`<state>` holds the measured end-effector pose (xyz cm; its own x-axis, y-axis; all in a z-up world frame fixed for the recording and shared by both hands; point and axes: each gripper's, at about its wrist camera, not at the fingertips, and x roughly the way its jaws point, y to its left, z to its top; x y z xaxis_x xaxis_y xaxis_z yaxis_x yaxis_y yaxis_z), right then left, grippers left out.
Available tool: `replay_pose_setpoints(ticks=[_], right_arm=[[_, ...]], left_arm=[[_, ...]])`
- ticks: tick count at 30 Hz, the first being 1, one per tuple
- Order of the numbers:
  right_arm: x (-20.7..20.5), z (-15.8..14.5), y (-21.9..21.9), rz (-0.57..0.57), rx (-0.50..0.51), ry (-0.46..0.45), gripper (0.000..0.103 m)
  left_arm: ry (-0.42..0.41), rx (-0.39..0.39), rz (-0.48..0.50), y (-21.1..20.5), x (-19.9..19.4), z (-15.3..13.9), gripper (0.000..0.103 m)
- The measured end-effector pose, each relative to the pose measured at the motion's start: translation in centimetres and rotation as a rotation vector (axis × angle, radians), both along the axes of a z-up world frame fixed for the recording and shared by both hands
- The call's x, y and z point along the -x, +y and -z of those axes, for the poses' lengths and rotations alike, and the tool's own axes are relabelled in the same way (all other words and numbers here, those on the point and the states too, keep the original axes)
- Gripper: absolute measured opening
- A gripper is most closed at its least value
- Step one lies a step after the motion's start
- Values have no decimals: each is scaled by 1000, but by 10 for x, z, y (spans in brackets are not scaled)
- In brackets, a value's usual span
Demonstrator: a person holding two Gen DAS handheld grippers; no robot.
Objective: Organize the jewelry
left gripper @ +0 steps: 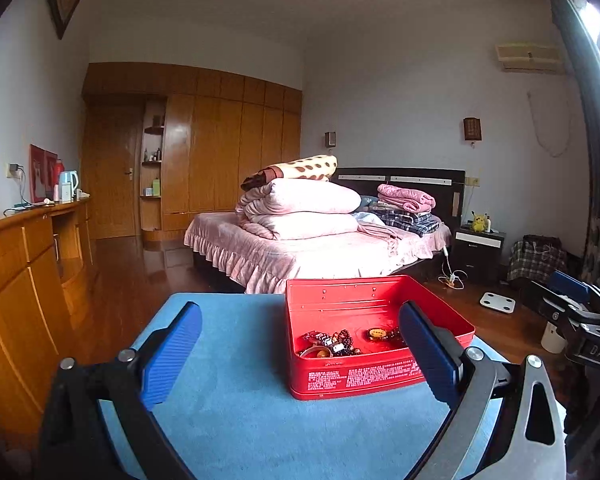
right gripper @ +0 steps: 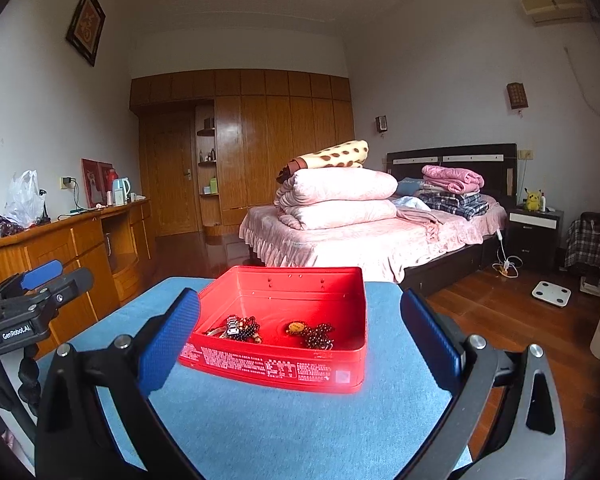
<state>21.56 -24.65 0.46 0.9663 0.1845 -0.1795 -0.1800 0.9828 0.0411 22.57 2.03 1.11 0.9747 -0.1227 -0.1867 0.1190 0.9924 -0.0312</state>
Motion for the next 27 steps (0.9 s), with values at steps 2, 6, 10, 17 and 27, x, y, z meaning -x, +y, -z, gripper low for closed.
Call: replay_pose_setpoints(ticks=[2,6,10,17,27], right_arm=[[4,-1,3,1,23,-29,97],[7,0,8,7,67,-60,97],[8,-1,9,0,69,-75,97],[8,-2,5,7,44,-68,97],[10,-2,8,6,47,-62,97]], left_arm=[[-16,-1,-2,1,2,0,97],[-54,-15,-5,-1,5,0,97],[-70,-27,0,-3,8,0,97],[-73,-33,-2,-3,8,-1,97],[-68,-38,0,-2,8,1,97]])
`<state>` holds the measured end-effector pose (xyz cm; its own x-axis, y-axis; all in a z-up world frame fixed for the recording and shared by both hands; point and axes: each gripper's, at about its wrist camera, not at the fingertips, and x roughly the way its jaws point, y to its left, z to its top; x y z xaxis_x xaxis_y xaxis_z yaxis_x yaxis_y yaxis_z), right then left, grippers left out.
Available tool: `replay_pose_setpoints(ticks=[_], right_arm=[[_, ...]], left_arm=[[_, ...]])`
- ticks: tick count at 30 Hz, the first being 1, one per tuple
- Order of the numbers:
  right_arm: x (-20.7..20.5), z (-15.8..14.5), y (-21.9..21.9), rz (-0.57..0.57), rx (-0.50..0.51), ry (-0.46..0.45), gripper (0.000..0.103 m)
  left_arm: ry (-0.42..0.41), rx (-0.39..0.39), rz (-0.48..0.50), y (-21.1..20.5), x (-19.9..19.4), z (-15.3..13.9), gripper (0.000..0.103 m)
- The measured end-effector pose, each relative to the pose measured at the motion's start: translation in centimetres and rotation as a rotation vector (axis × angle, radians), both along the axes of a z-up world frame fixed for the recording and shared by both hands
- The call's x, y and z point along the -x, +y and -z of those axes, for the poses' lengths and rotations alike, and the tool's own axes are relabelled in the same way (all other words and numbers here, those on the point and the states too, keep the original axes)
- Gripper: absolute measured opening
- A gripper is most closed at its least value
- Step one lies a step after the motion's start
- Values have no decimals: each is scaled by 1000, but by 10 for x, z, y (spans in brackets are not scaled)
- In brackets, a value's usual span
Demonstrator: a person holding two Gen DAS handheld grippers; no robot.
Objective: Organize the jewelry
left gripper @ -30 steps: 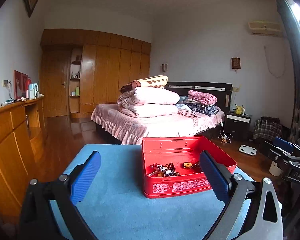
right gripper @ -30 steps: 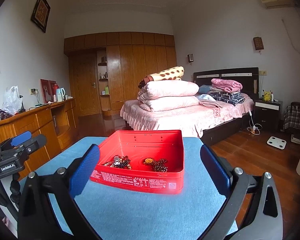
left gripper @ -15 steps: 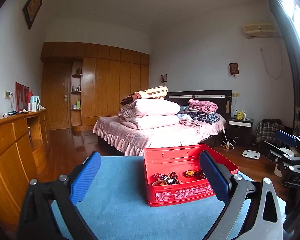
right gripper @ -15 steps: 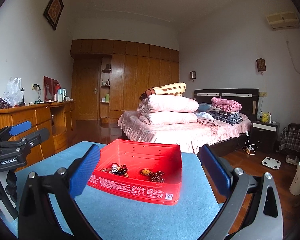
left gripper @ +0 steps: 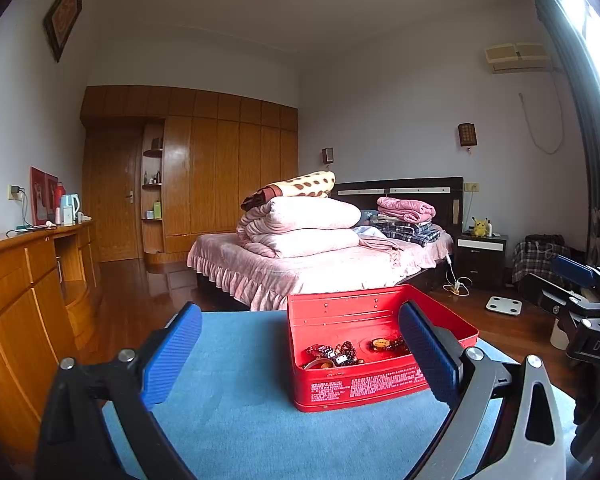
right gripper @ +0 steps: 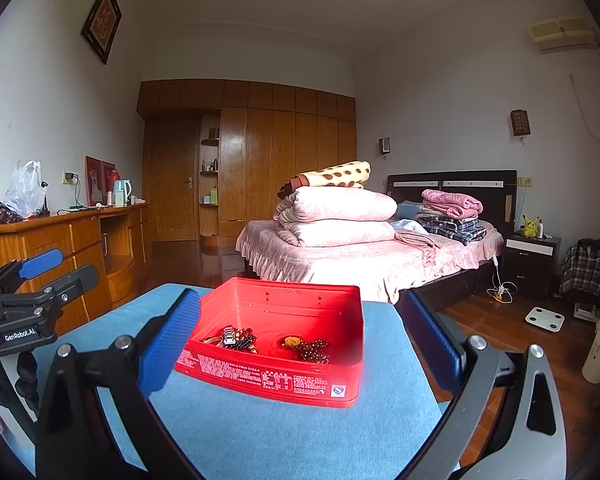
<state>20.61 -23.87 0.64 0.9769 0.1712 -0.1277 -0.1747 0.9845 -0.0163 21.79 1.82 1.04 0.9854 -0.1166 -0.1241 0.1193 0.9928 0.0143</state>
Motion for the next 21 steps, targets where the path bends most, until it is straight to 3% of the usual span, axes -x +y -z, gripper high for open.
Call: replay_pose_setpoints(ticks=[21], right_arm=[[5,-1,1,4,-13,-36,97]], left_arm=[[-19,5,-3,1,7,-1,97]])
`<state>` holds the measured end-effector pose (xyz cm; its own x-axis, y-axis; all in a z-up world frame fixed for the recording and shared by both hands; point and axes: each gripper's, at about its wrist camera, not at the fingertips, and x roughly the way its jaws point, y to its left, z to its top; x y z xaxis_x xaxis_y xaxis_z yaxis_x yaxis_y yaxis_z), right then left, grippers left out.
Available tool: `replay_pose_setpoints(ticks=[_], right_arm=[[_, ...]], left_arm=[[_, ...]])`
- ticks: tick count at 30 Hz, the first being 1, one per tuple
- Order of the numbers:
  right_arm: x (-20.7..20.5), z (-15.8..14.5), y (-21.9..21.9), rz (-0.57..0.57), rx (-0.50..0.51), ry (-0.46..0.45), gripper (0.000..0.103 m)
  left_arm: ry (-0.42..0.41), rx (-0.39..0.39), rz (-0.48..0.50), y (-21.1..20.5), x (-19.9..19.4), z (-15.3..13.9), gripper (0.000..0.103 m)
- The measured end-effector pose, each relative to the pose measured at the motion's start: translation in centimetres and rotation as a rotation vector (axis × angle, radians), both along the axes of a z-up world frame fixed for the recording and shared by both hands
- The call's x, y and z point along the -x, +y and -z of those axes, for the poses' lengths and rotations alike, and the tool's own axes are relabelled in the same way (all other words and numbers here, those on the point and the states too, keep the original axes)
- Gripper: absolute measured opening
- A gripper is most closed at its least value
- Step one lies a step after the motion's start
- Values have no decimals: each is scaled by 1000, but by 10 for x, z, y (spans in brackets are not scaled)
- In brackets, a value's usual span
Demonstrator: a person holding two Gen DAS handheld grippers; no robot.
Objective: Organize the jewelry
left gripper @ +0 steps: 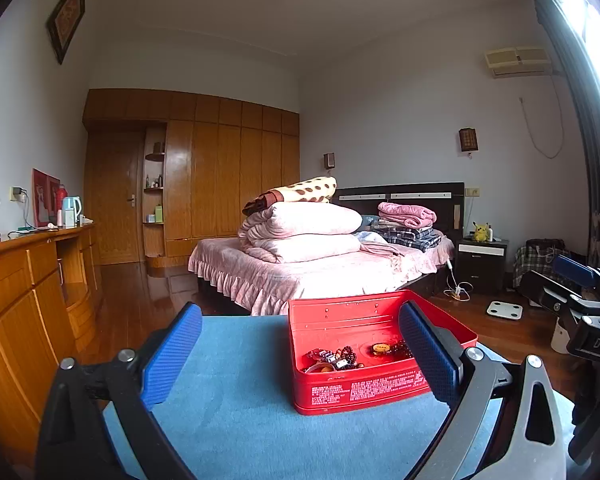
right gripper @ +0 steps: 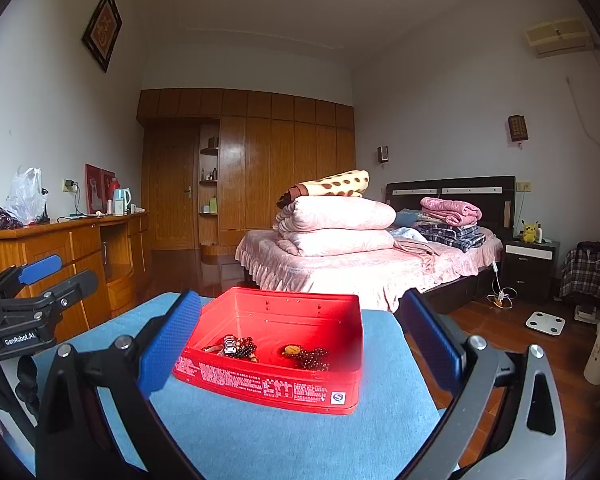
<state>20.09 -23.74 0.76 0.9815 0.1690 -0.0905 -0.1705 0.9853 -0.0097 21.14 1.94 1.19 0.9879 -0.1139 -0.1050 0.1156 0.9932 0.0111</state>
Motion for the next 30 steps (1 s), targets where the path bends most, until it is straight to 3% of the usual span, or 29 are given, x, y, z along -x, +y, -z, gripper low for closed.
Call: replay_pose_setpoints(ticks=[30], right_arm=[[2,-1,3,0,4,-8,97]], left_arm=[[-2,-14,-17,-1,3,-6,97]])
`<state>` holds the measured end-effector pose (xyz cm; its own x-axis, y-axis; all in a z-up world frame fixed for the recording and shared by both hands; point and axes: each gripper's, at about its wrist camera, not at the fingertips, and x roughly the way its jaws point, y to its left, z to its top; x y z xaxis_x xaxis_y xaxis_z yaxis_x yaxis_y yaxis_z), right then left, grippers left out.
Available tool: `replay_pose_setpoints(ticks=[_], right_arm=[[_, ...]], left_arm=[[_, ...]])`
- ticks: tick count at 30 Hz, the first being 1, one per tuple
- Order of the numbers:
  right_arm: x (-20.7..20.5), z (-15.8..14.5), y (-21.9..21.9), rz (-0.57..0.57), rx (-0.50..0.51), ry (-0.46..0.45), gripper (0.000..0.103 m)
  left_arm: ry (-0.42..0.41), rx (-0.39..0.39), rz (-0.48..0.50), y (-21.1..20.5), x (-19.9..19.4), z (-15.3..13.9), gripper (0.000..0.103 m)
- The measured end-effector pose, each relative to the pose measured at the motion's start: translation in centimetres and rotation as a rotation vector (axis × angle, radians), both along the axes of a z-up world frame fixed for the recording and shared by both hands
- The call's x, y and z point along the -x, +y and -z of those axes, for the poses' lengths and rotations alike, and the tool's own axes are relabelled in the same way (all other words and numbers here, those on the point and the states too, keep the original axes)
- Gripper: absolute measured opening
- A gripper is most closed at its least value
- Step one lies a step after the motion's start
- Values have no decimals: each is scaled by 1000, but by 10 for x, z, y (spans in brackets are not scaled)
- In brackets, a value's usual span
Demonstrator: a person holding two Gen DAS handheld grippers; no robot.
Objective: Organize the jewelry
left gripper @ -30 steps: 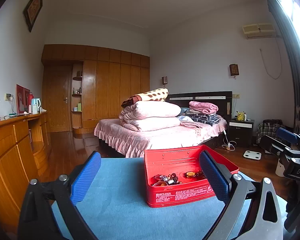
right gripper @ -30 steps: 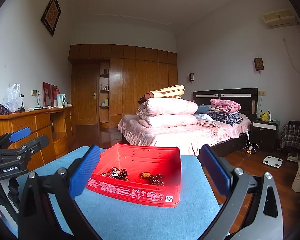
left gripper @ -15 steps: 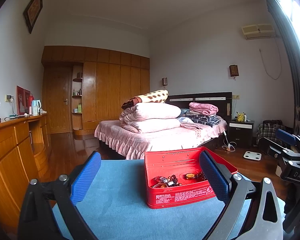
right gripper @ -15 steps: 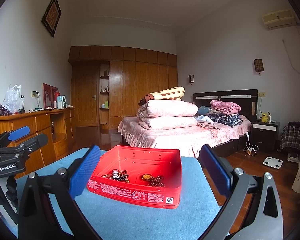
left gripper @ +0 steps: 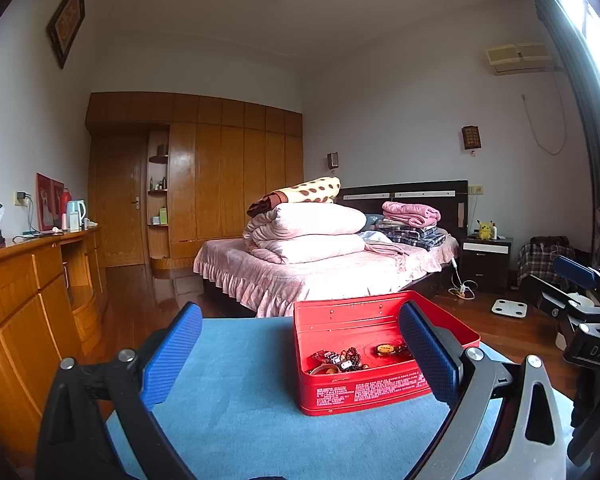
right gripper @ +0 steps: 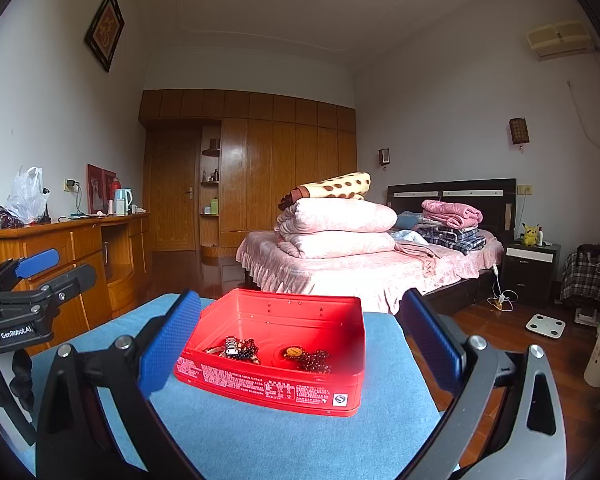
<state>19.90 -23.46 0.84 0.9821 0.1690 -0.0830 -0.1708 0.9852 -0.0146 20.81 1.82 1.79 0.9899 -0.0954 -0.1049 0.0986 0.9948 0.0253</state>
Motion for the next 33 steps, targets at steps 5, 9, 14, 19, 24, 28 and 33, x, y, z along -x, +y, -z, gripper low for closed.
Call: replay_pose_setpoints(ticks=[5,9,14,19,24,28,33], right_arm=[[0,0,0,0,-1,1,97],[0,0,1,0,0,1,97],[0,0,1,0,1,2,97],[0,3,2,1,5,3,97],[-1,4,2,1,5,5,97],[-1,6,3,2,10,7,97],[-1,6,2,3,10,9,97]], left_arm=[[0,2,1,0,1,0,97],[1,3,1,0,1,0,97],[0,1,-2,-1,1,0,97],[1,1,-1,-1,1,0,97],[2,2,-3,-1,1,0,97],[8,8,-3,1,0,-1,97],[8,12,-5,2,-1,-1,97]])
